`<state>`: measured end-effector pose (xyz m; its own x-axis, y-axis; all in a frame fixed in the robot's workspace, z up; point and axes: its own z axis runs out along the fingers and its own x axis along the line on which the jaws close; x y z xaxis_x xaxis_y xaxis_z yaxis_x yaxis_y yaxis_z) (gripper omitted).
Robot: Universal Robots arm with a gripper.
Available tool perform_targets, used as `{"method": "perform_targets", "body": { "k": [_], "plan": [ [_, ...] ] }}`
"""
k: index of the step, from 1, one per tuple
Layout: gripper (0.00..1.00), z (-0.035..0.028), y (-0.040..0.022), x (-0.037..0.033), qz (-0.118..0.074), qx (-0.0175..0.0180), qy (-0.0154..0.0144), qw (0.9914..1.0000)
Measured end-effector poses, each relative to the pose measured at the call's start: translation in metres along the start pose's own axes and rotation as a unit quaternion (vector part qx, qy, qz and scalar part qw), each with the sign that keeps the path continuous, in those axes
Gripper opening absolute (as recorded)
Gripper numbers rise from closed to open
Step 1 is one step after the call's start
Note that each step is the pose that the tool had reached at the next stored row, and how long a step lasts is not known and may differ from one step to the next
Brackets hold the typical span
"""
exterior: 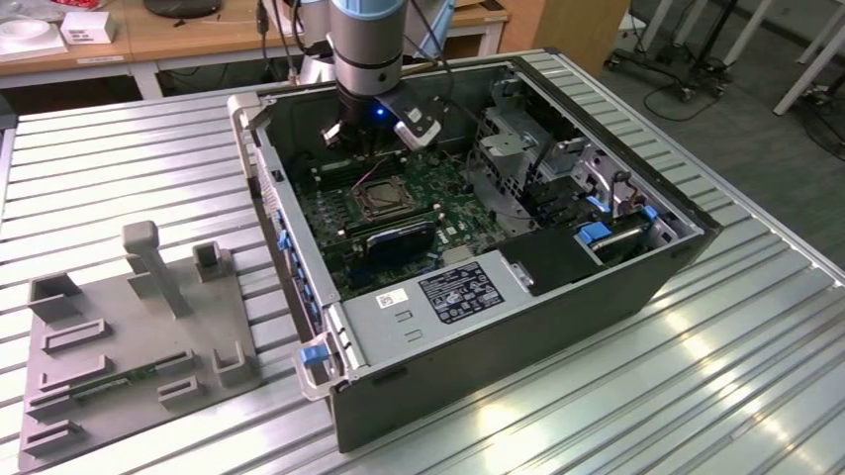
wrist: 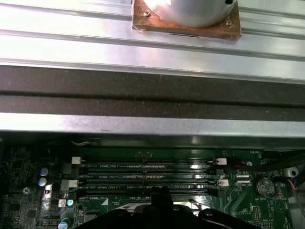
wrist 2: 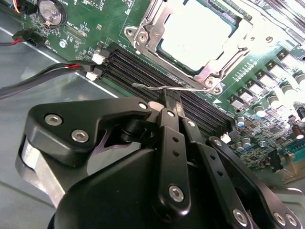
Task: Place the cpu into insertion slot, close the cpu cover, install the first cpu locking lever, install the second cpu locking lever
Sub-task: 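Install the first cpu locking lever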
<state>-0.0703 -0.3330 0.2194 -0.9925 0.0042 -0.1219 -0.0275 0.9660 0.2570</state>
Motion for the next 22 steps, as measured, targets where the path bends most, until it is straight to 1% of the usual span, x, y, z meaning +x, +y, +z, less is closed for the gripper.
{"method": "perform_targets", "body": {
  "k": [8, 16, 22],
  "plan": [
    [0.11, 0.0009, -0.0002, 0.0000, 0.000, -0.0001, -0.0001, 1.00000],
    [0.11, 0.0032, -0.0009, -0.0019, 0.000, 0.0000, 0.0000, 1.00000],
    [0.11, 0.0034, -0.0009, -0.0021, 0.000, 0.0000, 0.0000, 1.00000]
  ]
}}
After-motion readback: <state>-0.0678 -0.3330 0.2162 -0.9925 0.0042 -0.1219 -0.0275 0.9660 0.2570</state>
